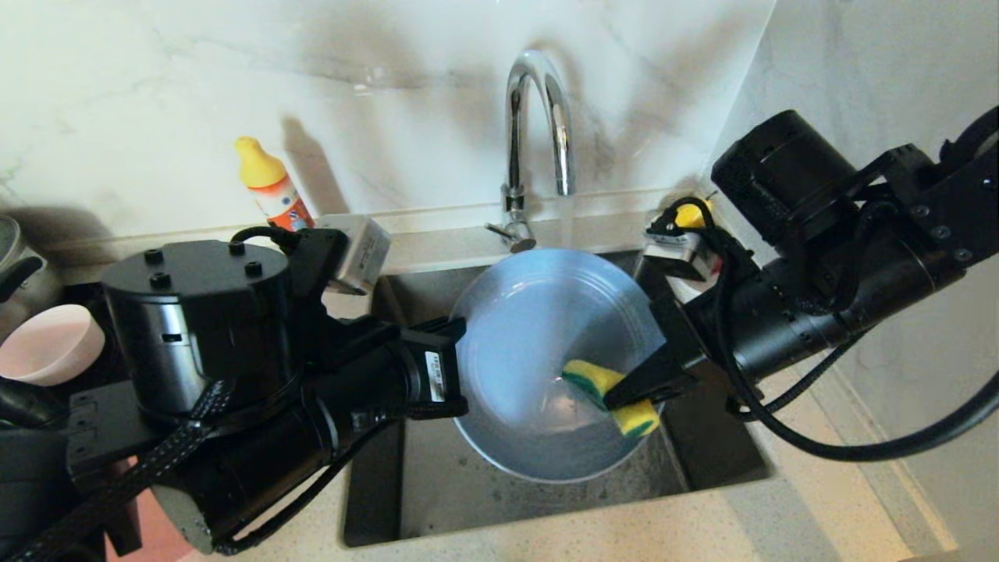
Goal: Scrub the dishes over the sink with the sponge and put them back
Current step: Wipe the plate, then rinse the plate
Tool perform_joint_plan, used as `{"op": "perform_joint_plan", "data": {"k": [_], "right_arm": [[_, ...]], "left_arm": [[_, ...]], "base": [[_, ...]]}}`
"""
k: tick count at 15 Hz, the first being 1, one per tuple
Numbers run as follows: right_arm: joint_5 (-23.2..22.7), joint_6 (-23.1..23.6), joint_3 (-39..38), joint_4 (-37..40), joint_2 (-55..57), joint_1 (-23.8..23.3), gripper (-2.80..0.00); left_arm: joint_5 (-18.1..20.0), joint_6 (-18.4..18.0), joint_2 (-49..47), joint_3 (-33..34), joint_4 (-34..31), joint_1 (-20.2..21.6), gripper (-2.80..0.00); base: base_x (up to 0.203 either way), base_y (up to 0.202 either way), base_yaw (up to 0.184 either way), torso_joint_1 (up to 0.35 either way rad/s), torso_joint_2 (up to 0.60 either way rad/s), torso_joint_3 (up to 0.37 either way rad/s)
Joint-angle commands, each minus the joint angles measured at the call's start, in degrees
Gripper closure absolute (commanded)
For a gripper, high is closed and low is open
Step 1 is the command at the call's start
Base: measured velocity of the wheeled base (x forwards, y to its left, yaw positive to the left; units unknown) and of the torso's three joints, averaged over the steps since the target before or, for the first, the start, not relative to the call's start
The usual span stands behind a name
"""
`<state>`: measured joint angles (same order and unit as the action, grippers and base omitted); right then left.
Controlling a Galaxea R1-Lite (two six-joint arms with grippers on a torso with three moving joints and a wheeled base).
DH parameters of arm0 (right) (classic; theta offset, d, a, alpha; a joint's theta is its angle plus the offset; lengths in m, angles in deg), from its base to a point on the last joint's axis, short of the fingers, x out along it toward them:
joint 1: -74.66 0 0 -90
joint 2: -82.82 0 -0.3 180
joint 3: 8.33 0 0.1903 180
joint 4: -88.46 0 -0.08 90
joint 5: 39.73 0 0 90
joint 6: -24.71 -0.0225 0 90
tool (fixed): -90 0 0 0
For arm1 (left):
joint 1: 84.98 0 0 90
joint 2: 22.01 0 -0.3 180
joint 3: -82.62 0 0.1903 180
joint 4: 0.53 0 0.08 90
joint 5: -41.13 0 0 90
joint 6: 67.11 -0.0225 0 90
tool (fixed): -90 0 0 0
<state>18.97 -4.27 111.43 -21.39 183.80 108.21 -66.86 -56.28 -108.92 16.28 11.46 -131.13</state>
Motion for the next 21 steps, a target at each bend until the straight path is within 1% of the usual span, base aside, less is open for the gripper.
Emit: {"op": "perform_joint_plan", "data": {"k": [1, 2, 3, 4, 6, 7, 9, 10, 12, 13, 14, 15, 16, 17, 18, 19, 21], "right_arm": [[-0.08, -0.12, -1.21, 0.24, -0.03, 3.41, 0.0], [-0.05, -0.15, -1.07, 0.24, -0.11, 4.03, 0.0], [-0.01, -0.24, -0.58, 0.24, -0.8, 6.07, 0.0], [0.01, -0.38, 0.03, 0.24, -1.59, 6.88, 0.0], [-0.13, -0.7, 1.65, 0.32, -5.33, 7.14, 0.0], [-0.19, -0.71, 2.82, 0.36, -8.4, 7.18, 0.0], [-0.08, -1.01, 5.6, 0.81, -12.88, 6.34, 0.0], [0.01, -1.11, 5.89, 0.93, -14.62, 4.12, 0.0], [0.01, -1.13, 5.47, 1.4, -17.21, -0.86, 0.0], [0.01, -0.97, 4.59, 1.97, -18.57, -3.04, 0.0], [0.01, -0.72, 2.22, 2.18, -20.52, -4.08, 0.0], [0.03, -0.37, -0.9, 1.99, -22.96, -4.75, 0.0], [0.02, -0.11, -3.57, 1.42, -24.5, -5.88, 0.0], [-0.03, 0.0, -5.68, 0.97, -25.46, -7.56, 0.0], [-0.07, 0.22, -7.96, 0.68, -26.75, -8.64, 0.0], [-0.13, 0.49, -10.23, 0.43, -28.07, -8.96, 0.0], [-0.16, 0.59, -14.05, -2.17, -29.54, -9.16, 0.0]], "left_arm": [[-0.11, 0.07, -0.02, -0.27, 0.23, 0.0, 0.0], [-0.11, 0.07, -0.26, -0.42, 0.23, 0.08, 0.0], [-0.12, 0.16, -0.77, -0.58, 0.24, 0.15, 0.0], [-0.2, 0.17, -1.07, -0.71, 0.32, 0.27, 0.0], [-0.15, 0.52, -4.0, -1.55, 0.39, 1.98, 0.0], [-0.13, 1.27, -5.8, -2.4, 0.37, 3.31, 0.0], [-0.11, 4.47, -9.04, -5.42, -0.32, 6.35, 0.0], [-0.08, 5.73, -11.06, -7.14, -1.6, 7.32, 0.0], [-0.02, 8.36, -13.77, -11.14, -6.12, 8.57, 0.0], [0.12, 10.21, -14.76, -14.38, -8.75, 9.08, 0.0], [0.57, 12.68, -15.69, -18.17, -12.92, 9.56, 0.0], [2.07, 16.0, -16.58, -22.92, -18.58, 10.03, 0.0], [4.36, 19.19, -17.7, -27.37, -23.56, 10.58, 0.0], [6.23, 21.53, -19.37, -31.27, -27.11, 11.12, 0.0], [7.39, 23.06, -22.3, -34.59, -29.63, 11.61, 0.0], [8.04, 23.87, -25.05, -36.89, -30.92, 11.97, 0.0], [8.79, 24.54, -28.65, -40.77, -31.88, 12.19, 0.0]], "base": [[0.0, 0.0, 0.0, 0.0, 0.0, 0.0], [0.0, 0.0, 0.0, 0.0, 0.0, 0.0], [0.0, 0.0, 0.0, 0.0, 0.0, 0.0], [0.0, 0.0, 0.0, 0.0, 0.0, 0.0], [0.0, 0.0, 0.0, 0.0, 0.0, 0.0], [0.0, 0.0, 0.0, 0.0, 0.0, 0.0], [0.0, 0.0, 0.0, 0.0, 0.0, 0.0], [0.0, 0.0, 0.0, 0.0, 0.0, 0.0], [0.0, 0.0, 0.0, 0.0, 0.0, 0.0], [0.0, 0.0, 0.0, 0.0, 0.0, 0.0], [0.0, 0.0, 0.0, 0.0, 0.0, 0.0], [0.0, 0.0, 0.0, 0.0, 0.0, 0.0], [0.0, 0.0, 0.0, 0.0, 0.0, 0.0], [0.0, 0.0, 0.0, 0.0, 0.0, 0.0], [0.0, 0.0, 0.0, 0.0, 0.0, 0.0], [0.0, 0.0, 0.0, 0.0, 0.0, 0.0], [0.0, 0.0, 0.0, 0.0, 0.0, 0.0]]}}
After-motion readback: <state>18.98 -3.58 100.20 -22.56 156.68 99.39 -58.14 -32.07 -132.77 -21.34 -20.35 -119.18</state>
